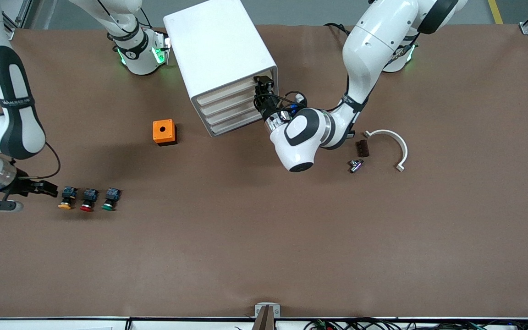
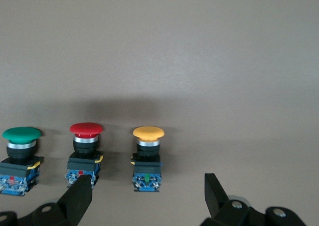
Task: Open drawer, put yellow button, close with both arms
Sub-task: 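Pull the drawer open with the left gripper while the right gripper nears buttons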
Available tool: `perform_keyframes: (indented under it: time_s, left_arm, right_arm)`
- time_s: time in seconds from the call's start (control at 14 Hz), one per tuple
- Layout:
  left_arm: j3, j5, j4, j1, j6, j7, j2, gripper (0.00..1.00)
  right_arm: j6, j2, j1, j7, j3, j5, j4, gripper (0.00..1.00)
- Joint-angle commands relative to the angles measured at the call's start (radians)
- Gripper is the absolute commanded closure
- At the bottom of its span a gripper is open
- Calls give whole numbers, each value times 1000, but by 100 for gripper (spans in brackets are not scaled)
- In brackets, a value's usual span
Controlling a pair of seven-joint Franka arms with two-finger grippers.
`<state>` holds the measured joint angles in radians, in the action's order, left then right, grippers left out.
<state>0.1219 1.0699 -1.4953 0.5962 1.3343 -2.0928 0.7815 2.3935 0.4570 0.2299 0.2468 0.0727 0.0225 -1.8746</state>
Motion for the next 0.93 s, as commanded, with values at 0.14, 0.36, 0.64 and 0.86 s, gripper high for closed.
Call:
perform_keyframes:
  time_s: [0.14,0.36,0.64,0.86]
  left_arm:
    - [-31,21,7,-10,6,-55,16,94]
    - [-74,21,9,-13,6,-56,15,94]
    - [-131,15,13,-39,5,-56,7,94]
    - [-136,7,29,-87,5,-56,5,94]
  right_arm:
    - [110,81,14,65,-13,-26,2,0]
    - [147,124,25,63,-14,-27,3,0]
    - [147,149,43,95,-30,-76,3,0]
    - [147,158,45,94,-30,-81,3,0]
